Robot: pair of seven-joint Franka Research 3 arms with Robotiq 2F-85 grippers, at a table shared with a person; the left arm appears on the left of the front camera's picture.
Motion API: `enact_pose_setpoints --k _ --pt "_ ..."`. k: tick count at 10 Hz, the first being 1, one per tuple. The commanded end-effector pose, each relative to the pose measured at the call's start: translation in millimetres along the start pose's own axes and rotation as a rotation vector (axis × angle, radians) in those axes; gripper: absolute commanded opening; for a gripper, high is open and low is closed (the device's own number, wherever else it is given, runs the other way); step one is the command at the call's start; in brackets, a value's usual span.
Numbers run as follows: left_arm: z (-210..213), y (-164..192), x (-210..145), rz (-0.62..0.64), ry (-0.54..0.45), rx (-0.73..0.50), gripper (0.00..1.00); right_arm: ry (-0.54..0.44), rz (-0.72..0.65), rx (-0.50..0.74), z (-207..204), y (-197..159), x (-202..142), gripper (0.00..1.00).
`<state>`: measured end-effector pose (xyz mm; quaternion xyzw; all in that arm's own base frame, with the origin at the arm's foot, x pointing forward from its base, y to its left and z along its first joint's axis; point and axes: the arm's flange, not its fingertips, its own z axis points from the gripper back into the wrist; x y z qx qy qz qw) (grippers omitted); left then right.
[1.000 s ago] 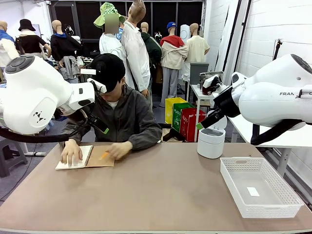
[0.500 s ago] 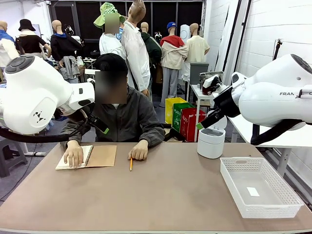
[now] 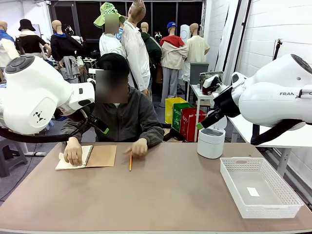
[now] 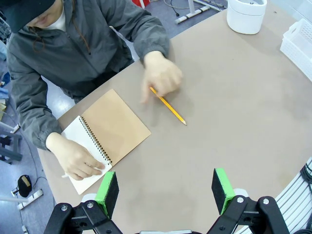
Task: Sort the paper based on its condition.
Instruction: If a person hands you a paper, place it in the Organizing basket , and if it's crumpled, put it in the Trash can.
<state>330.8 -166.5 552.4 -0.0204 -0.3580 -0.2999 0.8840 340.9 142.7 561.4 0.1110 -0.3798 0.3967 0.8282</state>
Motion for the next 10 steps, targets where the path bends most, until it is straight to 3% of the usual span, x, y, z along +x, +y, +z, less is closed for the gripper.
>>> enact_pose_setpoints --k 1,10 --pt "-0.3 0.0 -0.2 0.0 0.001 0.005 1.0 0.001 0.0 0.004 -0.2 0.5 -0.1 1.0" --pt "-0.3 0.0 -0.2 0.0 0.001 0.005 1.0 0.001 0.0 0.004 -0.2 0.5 -0.1 1.0"
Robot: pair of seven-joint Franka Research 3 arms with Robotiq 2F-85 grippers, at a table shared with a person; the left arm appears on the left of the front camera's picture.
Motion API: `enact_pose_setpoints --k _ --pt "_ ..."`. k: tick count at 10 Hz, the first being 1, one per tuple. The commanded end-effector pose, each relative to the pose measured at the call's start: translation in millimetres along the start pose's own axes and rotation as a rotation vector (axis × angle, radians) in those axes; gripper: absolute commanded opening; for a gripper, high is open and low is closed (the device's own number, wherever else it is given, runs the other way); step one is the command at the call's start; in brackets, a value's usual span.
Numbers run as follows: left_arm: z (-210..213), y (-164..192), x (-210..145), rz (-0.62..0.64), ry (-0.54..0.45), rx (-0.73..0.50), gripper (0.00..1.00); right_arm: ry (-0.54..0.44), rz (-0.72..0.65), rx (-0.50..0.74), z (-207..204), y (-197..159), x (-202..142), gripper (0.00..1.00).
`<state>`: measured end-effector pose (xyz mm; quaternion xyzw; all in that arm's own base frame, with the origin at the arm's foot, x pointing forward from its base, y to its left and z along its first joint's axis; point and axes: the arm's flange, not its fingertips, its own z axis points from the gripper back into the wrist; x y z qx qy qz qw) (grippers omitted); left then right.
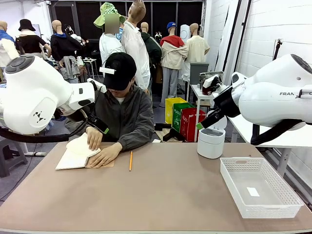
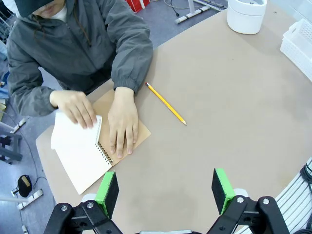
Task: Sort the paper based on its condition.
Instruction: If a person hands you a paper, place it in the Organizing basket , and if it's crumpled, put it in the Trash can.
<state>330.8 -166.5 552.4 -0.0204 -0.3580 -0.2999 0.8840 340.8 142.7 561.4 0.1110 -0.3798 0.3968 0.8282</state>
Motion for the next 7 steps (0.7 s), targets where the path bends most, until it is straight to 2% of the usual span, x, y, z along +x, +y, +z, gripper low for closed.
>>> enact_pose_setpoints --k 1,7 --pt "-0.3 0.0 -0.2 0.0 0.001 0.005 1.0 0.001 0.0 0.004 -0.2 0.5 -0.1 1.0" --pt "-0.3 0.0 -0.2 0.0 0.001 0.005 1.0 0.001 0.0 0.004 -0.2 0.5 -0.1 1.0"
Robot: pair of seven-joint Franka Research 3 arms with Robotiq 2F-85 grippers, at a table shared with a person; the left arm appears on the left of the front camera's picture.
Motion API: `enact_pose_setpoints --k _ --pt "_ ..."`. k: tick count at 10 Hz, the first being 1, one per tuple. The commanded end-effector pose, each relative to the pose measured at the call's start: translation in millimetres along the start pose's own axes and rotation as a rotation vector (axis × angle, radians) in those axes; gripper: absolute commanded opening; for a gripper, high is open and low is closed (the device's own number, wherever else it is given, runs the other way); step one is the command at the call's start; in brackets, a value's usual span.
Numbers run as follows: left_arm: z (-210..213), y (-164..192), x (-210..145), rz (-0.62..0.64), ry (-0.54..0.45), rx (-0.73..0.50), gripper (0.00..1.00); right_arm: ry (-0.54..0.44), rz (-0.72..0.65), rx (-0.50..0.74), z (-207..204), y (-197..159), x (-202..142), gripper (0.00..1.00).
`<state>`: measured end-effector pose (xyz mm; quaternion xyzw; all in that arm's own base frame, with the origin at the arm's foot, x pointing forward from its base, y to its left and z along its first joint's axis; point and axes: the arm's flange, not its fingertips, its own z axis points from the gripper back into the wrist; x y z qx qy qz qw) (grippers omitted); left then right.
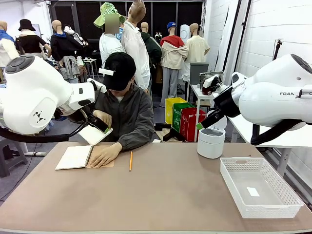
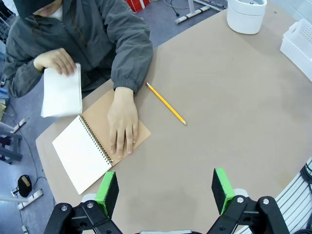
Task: Sort the paper based on its condition.
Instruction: If a person hands you a paper, place it in the Organizing basket , and if it's crumpled, put it in the Trash can.
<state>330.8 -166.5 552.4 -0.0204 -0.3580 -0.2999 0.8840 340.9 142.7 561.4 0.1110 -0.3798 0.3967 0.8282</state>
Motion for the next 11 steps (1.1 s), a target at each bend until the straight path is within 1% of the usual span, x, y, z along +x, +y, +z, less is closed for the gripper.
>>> enact_pose_setpoints --k 1,11 --pt "-0.3 0.0 -0.2 0.0 0.001 0.005 1.0 0.001 0.0 0.004 -0.2 0.5 -0.1 1.0" --pt "-0.3 0.0 -0.2 0.0 0.001 0.005 1.0 0.001 0.0 0.004 -0.2 0.5 -0.1 1.0"
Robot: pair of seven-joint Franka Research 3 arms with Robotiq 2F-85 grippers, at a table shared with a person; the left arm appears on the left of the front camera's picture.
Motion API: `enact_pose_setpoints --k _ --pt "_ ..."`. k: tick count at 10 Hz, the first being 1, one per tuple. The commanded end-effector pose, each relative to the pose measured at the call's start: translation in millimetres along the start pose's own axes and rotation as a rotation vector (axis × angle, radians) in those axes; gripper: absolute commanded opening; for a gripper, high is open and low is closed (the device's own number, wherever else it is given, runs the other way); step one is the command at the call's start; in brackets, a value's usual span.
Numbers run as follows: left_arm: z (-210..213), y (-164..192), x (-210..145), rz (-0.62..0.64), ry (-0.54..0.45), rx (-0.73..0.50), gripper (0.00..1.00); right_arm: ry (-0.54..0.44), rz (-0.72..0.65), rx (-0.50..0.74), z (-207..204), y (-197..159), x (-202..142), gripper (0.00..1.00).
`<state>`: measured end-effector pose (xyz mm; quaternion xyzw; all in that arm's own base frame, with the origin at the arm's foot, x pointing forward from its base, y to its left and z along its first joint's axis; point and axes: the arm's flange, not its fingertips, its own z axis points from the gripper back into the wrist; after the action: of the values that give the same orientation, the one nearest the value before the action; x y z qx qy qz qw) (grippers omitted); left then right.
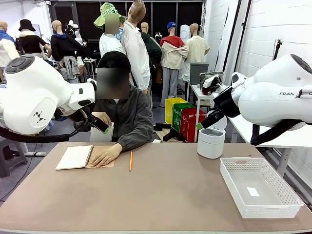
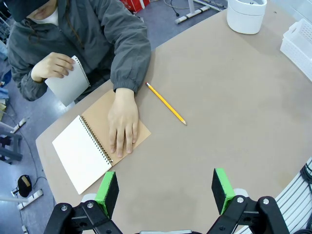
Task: Sort the paper based on its condition.
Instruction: If a person hands you a paper, place it in the Organizing basket , and if it's crumpled, put it in the Trash can.
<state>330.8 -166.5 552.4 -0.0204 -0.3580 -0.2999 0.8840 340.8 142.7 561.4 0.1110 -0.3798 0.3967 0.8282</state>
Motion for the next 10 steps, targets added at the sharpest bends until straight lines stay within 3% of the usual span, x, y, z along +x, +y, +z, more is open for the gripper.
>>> enact_pose_setpoints --k 1,10 --pt "-0.3 0.0 -0.2 0.0 0.001 0.005 1.0 0.001 0.0 0.004 -0.2 0.5 -0.1 1.0" --pt "-0.3 0.0 -0.2 0.0 0.001 0.005 1.0 0.001 0.0 0.004 -0.2 0.5 -0.1 1.0"
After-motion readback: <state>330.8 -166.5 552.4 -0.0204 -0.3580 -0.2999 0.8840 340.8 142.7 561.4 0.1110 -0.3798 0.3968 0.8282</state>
